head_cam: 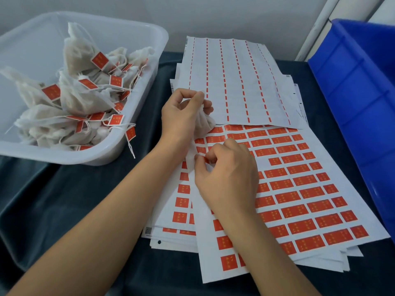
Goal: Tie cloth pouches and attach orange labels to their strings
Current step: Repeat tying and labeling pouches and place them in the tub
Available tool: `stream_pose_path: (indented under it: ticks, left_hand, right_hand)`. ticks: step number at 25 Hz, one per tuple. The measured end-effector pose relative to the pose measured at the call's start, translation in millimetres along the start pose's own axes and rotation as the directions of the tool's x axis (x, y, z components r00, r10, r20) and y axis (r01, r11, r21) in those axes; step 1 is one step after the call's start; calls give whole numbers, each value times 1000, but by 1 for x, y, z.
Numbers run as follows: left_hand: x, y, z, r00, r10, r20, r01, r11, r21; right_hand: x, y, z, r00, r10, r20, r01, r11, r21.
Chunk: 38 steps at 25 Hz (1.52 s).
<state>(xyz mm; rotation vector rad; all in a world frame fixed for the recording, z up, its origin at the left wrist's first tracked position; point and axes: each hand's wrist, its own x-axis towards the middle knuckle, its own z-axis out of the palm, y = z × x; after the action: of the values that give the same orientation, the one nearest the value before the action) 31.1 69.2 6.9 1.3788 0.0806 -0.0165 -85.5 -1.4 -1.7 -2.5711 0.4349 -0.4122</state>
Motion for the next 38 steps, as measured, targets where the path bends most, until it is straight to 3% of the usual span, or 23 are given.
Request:
stream_pose_path:
  ticks: [10, 20, 23, 28, 38]
  left_hand:
    - [-1, -2, 1, 1000, 9, -12, -10, 1000, -27]
    - [-4, -2, 4, 999, 6, -45, -9, 998, -61]
    - [-4, -2, 4, 998, 8, -62, -12, 998, -57]
    - [-6, -4, 5, 998, 1, -58, -6, 997, -80]
    - [-8, -4, 6, 999, 23, -43, -27, 996, -83]
  right_hand:
    - [5, 3, -6, 998, -50, 26, 51, 998, -33]
    - [20, 13, -18, 985, -56, 164, 64, 997, -46]
    - [18, 13, -18, 984, -75, 163, 79, 997, -17]
    - [8, 3, -11, 990, -87, 114, 100, 988, -121]
    - [11, 7, -12, 993, -44, 109, 50, 997, -54]
